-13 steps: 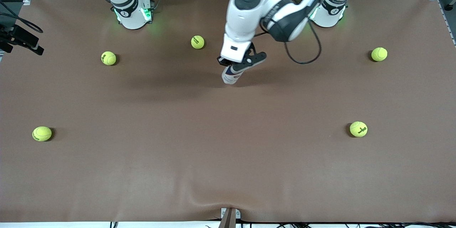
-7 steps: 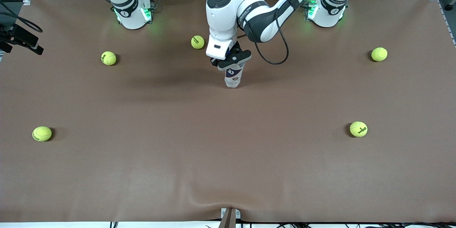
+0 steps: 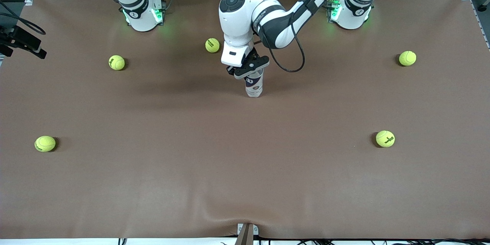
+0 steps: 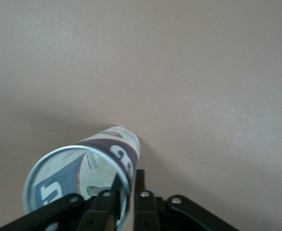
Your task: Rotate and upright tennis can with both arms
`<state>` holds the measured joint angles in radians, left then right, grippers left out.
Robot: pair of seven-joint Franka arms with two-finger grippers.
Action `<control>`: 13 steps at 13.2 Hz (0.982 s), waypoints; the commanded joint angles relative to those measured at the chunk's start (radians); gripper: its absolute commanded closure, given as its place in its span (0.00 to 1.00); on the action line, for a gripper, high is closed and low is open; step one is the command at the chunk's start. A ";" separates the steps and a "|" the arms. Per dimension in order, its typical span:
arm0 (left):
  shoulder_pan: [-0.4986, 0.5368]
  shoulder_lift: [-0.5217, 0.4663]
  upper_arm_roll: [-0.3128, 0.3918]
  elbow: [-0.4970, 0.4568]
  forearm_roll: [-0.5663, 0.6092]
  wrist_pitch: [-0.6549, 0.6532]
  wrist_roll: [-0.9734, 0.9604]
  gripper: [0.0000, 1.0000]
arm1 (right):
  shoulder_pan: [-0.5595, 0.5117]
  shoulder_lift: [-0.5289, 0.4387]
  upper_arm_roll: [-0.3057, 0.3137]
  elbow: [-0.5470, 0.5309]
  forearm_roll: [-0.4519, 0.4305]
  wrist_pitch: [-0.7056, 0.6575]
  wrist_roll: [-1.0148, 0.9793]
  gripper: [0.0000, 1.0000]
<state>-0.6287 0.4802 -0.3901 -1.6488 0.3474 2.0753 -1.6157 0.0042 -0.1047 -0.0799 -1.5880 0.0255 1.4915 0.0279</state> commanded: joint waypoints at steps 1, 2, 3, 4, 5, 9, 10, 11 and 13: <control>-0.014 0.020 0.005 0.038 0.021 -0.023 -0.030 0.22 | -0.007 -0.010 0.000 0.005 0.010 -0.010 -0.016 0.00; -0.013 0.014 0.005 0.040 0.021 -0.023 -0.030 0.07 | -0.009 -0.010 0.000 0.009 0.010 -0.010 -0.016 0.00; -0.013 0.009 0.005 0.044 0.019 -0.023 -0.029 0.00 | -0.009 -0.009 0.000 0.014 0.010 -0.010 -0.016 0.00; -0.005 0.009 0.005 0.075 0.016 -0.024 -0.029 0.00 | -0.007 -0.009 0.000 0.014 0.010 -0.011 -0.016 0.00; 0.000 0.009 0.004 0.087 0.006 -0.024 -0.029 0.00 | -0.007 -0.010 0.000 0.014 0.010 -0.011 -0.016 0.00; 0.024 -0.011 0.005 0.139 -0.041 -0.047 -0.013 0.00 | -0.006 -0.009 0.002 0.013 0.010 -0.013 -0.014 0.00; 0.041 -0.015 0.005 0.153 -0.041 -0.073 -0.007 0.00 | -0.004 -0.009 0.002 0.013 0.010 -0.013 -0.014 0.00; 0.055 -0.023 0.004 0.165 -0.041 -0.093 0.023 0.00 | -0.003 -0.009 0.002 0.013 0.010 -0.013 -0.014 0.00; 0.110 -0.043 0.004 0.194 -0.083 -0.127 0.113 0.00 | 0.002 -0.007 0.003 0.013 0.010 -0.010 -0.013 0.00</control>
<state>-0.5647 0.4661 -0.3843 -1.4804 0.3094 1.9962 -1.5771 0.0045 -0.1053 -0.0782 -1.5806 0.0256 1.4900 0.0267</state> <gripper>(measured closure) 0.000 0.000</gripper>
